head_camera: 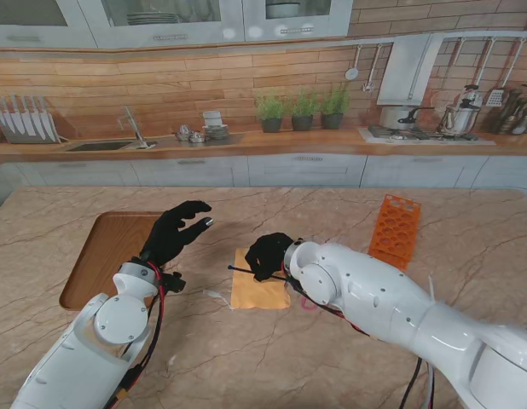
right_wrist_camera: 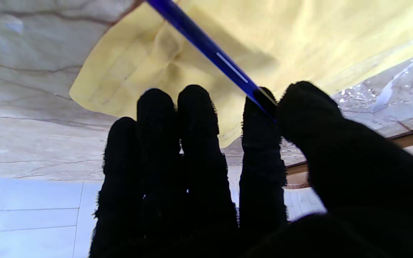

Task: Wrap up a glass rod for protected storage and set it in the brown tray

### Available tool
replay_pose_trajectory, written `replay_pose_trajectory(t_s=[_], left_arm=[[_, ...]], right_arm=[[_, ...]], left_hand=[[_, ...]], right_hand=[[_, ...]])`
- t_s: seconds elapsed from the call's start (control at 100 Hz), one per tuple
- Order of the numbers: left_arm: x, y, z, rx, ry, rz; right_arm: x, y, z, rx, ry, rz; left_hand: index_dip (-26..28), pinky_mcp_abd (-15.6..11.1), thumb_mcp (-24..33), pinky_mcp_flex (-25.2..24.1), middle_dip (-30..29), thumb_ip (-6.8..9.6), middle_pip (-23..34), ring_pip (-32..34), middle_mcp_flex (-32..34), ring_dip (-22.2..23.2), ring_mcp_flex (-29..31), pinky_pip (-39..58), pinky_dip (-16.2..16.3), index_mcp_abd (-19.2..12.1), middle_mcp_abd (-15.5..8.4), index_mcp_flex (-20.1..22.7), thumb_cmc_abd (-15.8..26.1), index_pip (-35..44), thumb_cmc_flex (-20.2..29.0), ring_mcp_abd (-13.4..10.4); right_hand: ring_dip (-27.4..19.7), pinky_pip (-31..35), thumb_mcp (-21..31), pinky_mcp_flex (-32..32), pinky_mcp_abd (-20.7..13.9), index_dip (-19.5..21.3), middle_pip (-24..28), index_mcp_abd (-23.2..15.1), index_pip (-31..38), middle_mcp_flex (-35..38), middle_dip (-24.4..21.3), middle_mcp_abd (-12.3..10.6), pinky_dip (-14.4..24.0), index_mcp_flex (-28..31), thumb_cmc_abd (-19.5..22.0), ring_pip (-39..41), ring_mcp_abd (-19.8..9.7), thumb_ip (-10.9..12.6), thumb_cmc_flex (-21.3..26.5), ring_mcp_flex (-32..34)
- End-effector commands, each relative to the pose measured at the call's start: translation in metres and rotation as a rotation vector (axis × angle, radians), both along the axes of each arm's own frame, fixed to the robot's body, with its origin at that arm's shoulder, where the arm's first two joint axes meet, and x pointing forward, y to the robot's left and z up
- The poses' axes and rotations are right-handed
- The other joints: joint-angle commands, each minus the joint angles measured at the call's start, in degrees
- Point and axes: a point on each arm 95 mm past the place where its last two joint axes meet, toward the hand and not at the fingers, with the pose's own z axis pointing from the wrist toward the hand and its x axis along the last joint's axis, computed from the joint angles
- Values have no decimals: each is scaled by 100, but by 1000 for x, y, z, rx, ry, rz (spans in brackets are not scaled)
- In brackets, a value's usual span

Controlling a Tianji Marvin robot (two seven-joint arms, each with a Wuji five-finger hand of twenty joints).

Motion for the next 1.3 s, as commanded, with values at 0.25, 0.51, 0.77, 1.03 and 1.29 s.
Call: replay_pose_trajectory(t_s=[0.25,0.51,0.77,1.03,1.29], left_arm=[[-1,-3,-1,-8,4,-1],[-1,-4,-1,-9,5,0],[-2,-4,-2,0,7,-6],[-3,-7,-5,59,30,-41],[-11,-11,-14,170,127,-108]], right_arm=[[-8,9,-3,-18,12,12],[-9,9,-4,-31,5,-8],[-11,3,4,-4,-30,-20],[-15,-6,21,68,-59,-32],[-29,-20,31,124,-24,-63]], left_hand=[[-4,43,-132,-4,29,137,6,55,105,95,29,150,98,-12,-71,28,239,-88,117,38],[-6,53,-137,-8,29,139,5,52,107,93,25,142,92,-6,-60,32,246,-88,131,40],[-5,35,-134,1,30,141,7,59,104,97,30,157,98,-17,-66,30,234,-86,146,34],[9,-32,27,132,58,157,20,187,107,175,78,510,291,-9,-2,-57,4,-70,149,53],[15,-101,718,125,246,110,222,414,70,388,83,792,597,82,-44,-180,-531,-38,73,63]], right_hand=[[103,219,46,-329,-131,213,128,-119,202,-583,103,368,-81,-541,-271,213,-38,115,-200,-469],[99,189,5,-488,-145,225,141,-48,140,-920,128,416,-79,-874,-203,213,-43,189,-219,-715],[-80,-15,-16,-723,-171,211,-59,36,-151,-1414,47,421,-163,-1130,-77,-106,-79,244,-423,-1099],[-418,-297,-117,-948,-139,587,-367,224,-774,-2048,-30,430,-261,-1321,120,-659,-94,507,-731,-1422],[-822,-532,293,-888,108,1030,-763,76,-1088,-2515,-162,440,-347,-1575,-301,-1466,107,904,-402,-1311]])
